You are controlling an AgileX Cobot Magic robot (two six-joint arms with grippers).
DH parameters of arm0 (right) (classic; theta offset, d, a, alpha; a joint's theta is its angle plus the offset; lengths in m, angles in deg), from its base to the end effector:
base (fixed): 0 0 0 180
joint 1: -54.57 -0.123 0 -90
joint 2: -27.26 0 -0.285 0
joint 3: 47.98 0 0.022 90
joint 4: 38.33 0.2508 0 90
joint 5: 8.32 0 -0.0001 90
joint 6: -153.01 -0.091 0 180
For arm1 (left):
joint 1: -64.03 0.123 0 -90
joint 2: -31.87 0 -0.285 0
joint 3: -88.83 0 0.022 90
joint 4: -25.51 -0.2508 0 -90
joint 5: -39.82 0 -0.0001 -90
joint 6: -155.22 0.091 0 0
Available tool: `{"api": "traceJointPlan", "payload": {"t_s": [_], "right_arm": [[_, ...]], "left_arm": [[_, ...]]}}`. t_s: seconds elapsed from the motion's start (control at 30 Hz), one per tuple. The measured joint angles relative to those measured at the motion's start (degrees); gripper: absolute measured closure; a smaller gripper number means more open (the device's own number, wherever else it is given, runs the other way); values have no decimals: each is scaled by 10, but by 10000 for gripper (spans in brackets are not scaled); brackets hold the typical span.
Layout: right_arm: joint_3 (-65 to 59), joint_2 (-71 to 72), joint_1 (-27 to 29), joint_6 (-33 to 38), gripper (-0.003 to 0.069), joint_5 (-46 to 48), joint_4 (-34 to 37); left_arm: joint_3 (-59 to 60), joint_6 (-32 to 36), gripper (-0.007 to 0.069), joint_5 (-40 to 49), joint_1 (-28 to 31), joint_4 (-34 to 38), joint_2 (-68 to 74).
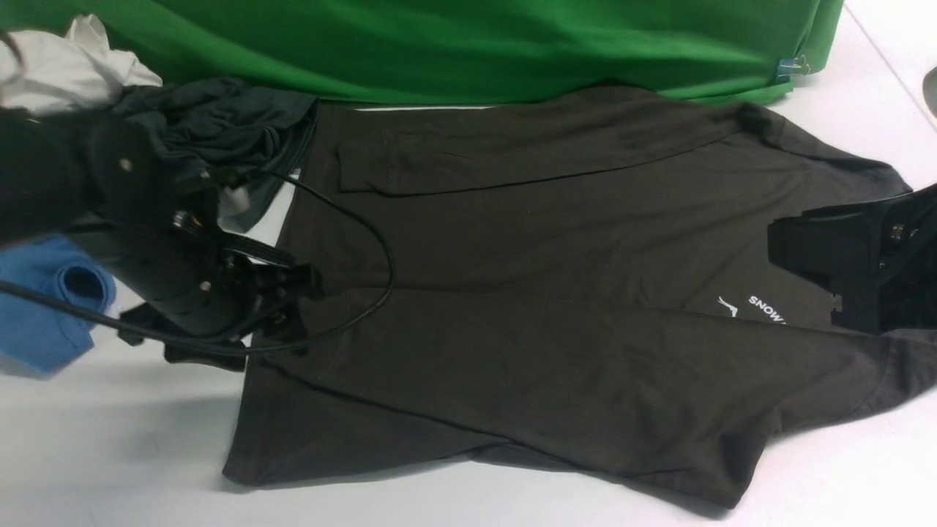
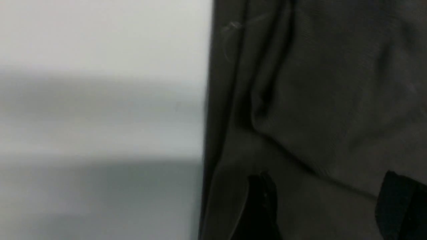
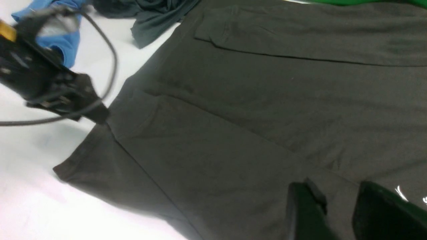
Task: Fold a long-sleeved shirt on a white desktop.
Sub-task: 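Grasp the left edge of the dark T-shirt lying flat on the table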
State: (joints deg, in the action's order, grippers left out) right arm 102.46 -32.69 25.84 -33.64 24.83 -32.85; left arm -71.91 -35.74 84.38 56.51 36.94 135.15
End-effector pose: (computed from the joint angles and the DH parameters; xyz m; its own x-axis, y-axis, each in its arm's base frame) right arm 0.1594 0.0928 0.3449 -0.5637 -0.0870 -0.8214 -0.4167 0.8885 0.1919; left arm 0.3053 -0.0531 0.1964 -0.9638 -0.2006 -0.1757 -0.1636 0.9652 -0.2042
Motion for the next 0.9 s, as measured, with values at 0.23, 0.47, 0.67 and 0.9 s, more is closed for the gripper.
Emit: {"api": "traceJointPlan", "payload": {"t_s": [0.23,0.47,0.67,0.9], "right_arm": [[0,0,0,0,417,-13,4],[0,0,0,-1,417,-21,5],[0,0,0,-13,417,-26,6],[0,0,0,-15,417,-32,6]], "left_arm": [[0,-15,163,-57,1,9,63],[-1,-15,165,-80,2,11,73],[-1,3,244,-96,2,12,74],[-1,7,440,-86,2,14,74]]}}
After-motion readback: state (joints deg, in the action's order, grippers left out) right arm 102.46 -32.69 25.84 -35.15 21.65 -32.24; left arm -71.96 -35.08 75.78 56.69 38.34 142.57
